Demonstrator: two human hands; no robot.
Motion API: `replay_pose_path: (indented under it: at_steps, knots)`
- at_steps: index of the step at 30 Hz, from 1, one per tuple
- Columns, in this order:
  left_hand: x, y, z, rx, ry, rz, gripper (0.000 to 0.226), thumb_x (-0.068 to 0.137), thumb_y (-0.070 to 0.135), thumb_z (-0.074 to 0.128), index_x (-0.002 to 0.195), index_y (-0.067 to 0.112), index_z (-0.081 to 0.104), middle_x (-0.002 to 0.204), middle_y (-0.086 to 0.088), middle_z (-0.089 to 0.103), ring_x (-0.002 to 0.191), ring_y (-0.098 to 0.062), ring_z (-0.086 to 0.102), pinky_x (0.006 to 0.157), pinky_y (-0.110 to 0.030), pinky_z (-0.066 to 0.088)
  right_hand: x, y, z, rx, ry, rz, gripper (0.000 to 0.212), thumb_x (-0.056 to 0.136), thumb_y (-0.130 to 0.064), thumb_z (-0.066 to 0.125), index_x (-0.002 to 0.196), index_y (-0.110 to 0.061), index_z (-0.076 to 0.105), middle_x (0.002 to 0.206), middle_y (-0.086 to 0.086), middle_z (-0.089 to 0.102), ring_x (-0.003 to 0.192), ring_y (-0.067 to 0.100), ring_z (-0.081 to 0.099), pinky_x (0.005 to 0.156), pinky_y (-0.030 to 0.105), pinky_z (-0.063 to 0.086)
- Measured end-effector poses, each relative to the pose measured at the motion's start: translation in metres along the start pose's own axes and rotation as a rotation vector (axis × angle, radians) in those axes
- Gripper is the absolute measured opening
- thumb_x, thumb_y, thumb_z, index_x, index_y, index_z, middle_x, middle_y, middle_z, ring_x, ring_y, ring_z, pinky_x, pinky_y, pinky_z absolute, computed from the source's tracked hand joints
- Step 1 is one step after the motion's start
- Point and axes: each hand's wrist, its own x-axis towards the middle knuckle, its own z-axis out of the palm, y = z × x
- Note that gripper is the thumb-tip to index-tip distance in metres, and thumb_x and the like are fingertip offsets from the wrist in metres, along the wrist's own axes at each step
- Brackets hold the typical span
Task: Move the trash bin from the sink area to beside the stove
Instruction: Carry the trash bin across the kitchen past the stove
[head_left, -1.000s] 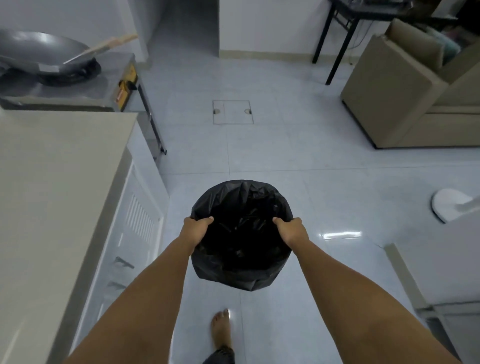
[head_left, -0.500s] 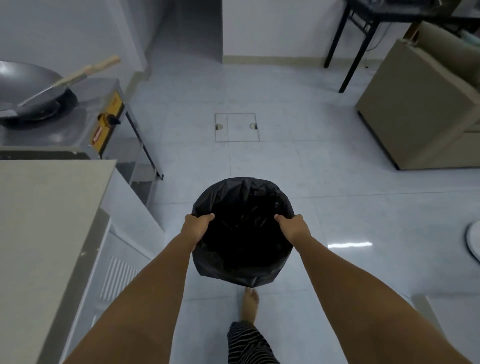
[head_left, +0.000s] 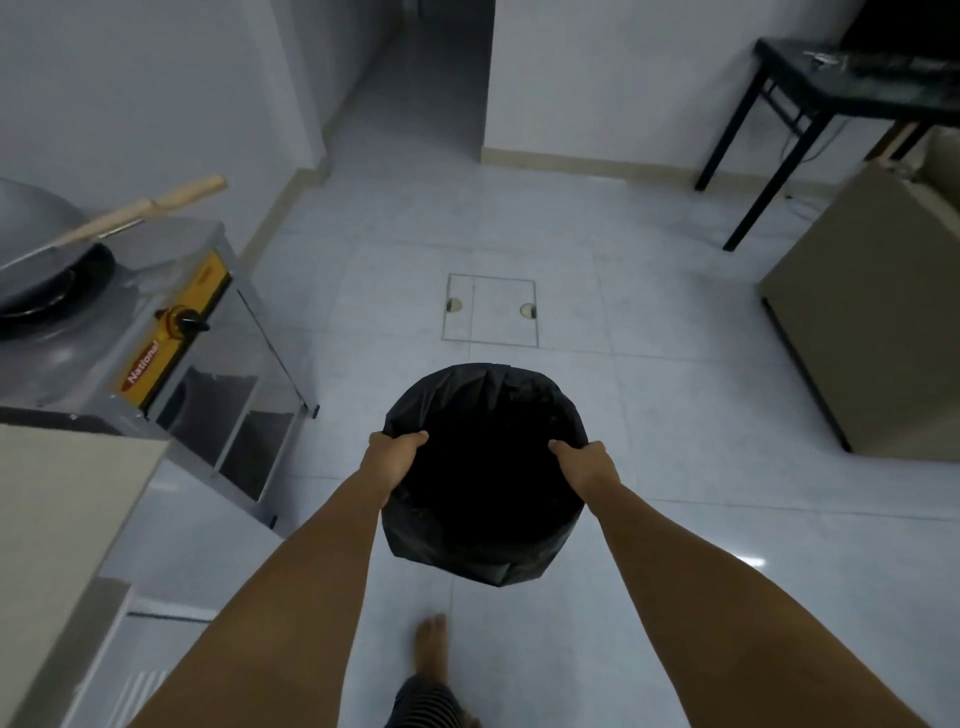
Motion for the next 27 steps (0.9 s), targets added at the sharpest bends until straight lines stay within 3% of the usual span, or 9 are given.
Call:
replay_pose_path:
  at_steps: [13, 27]
  knots:
    - [0.188, 0.156, -0.003, -0.04, -0.006, -0.06, 0.095, 0.079, 0.046, 0.069, 0.153, 0.003, 0.03, 0.149, -0.02, 0.048, 0.131, -0.04, 0.052, 0.112, -0.052, 0.041, 0.182, -0.18, 0.02, -0.078, -0.023, 0.001, 0.082, 0.087, -0.048, 0.062, 0.146, 0.002, 0.035, 0.14, 0.023, 0.052, 0.124, 0.041, 0.054, 0.103, 0.048, 0.047]
    - [0.352, 0.305, -0.002, -0.151, 0.165, -0.102, 0.087, 0.086, 0.04, 0.068, 0.152, 0.001, 0.029, 0.149, -0.022, 0.047, 0.132, -0.041, 0.05, 0.112, -0.051, 0.04, 0.368, -0.372, 0.047, -0.2, -0.134, -0.076, 0.082, 0.086, -0.048, 0.062, 0.146, 0.001, 0.034, 0.139, 0.021, 0.053, 0.122, 0.04, 0.055, 0.101, 0.047, 0.048]
